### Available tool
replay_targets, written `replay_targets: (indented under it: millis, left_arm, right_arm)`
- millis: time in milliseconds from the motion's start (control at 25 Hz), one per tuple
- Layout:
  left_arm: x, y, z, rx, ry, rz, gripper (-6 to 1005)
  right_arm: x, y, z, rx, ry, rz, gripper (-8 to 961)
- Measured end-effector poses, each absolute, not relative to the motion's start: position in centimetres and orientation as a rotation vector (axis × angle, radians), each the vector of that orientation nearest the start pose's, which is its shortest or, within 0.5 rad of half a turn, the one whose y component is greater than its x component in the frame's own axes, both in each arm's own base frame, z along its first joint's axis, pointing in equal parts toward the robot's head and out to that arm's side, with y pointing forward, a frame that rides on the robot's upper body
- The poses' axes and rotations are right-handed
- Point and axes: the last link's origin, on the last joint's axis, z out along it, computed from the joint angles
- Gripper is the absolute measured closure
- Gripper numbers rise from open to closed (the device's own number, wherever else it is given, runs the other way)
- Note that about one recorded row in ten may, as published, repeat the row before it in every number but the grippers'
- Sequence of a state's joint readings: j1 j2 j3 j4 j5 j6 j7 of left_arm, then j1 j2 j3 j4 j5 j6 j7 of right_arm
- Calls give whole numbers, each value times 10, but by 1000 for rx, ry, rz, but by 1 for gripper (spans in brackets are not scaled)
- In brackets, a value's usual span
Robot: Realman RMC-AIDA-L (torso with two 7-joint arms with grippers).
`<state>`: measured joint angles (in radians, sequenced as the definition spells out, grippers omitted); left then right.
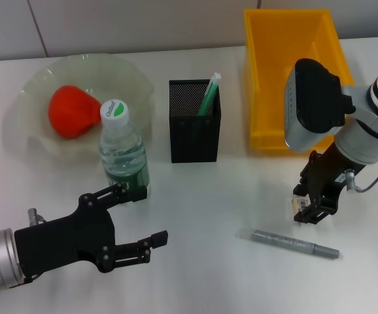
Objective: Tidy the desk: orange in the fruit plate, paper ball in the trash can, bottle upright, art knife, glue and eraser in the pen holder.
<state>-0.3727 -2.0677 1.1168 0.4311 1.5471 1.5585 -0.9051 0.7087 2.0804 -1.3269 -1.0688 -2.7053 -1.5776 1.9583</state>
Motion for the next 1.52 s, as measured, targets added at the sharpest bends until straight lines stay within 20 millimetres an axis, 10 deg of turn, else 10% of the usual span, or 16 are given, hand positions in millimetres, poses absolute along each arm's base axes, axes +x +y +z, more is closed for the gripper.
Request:
replay_targets:
  millis: [720,1080,1520]
  left_arm:
    - [-273,263,-52,-2761,-309,-911,152]
    - [-272,261,-52,-2768,-302,-926,152]
    - [-269,260,-51,-2772,-261,-945,152]
  right_arm:
    - [216,357,-16,-2905,351,-827,542]
    - [145,366,57,-2785,332,-393,543]
    - [99,385,73,-2638,237,-210,543]
